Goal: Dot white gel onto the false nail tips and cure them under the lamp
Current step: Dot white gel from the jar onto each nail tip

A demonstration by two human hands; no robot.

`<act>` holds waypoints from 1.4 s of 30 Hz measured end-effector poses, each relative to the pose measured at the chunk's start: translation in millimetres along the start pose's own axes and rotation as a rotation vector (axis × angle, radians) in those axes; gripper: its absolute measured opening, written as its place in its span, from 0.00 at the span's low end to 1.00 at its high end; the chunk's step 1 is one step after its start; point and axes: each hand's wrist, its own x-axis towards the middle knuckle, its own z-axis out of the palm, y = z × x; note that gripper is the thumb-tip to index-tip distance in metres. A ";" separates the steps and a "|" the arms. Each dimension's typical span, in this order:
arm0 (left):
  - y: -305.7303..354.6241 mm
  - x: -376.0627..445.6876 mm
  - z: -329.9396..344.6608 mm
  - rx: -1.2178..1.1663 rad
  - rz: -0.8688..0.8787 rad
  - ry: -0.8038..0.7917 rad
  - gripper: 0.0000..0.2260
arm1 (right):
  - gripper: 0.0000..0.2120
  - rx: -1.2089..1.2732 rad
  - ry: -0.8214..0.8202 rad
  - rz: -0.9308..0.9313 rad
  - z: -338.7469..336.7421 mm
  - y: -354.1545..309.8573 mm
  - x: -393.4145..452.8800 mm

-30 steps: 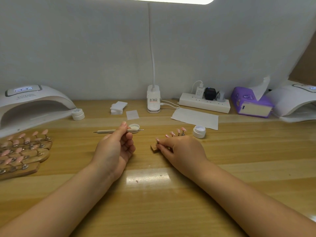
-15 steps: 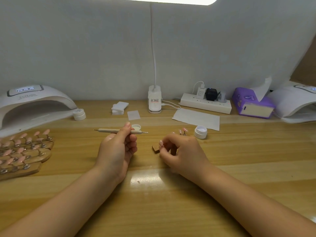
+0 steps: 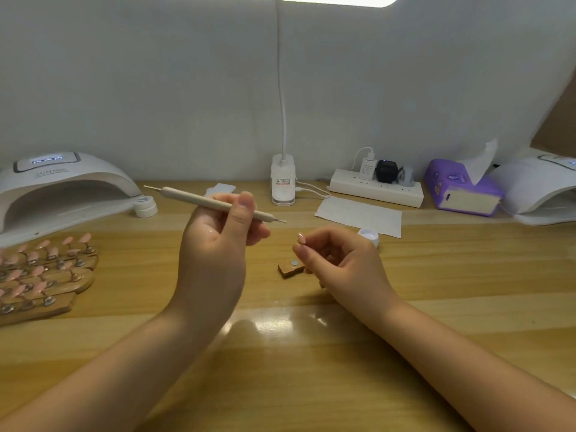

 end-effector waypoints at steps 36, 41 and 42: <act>2.0 -10.9 3.0 0.394 0.388 -0.170 0.04 | 0.03 0.002 0.032 -0.170 0.7 -4.0 -0.7; 1.2 -10.7 1.8 0.403 0.395 -0.177 0.04 | 0.03 0.007 0.029 -0.169 0.9 -3.7 -0.6; 1.0 -10.6 1.9 0.404 0.393 -0.177 0.04 | 0.03 0.010 0.030 -0.169 1.0 -3.7 -0.6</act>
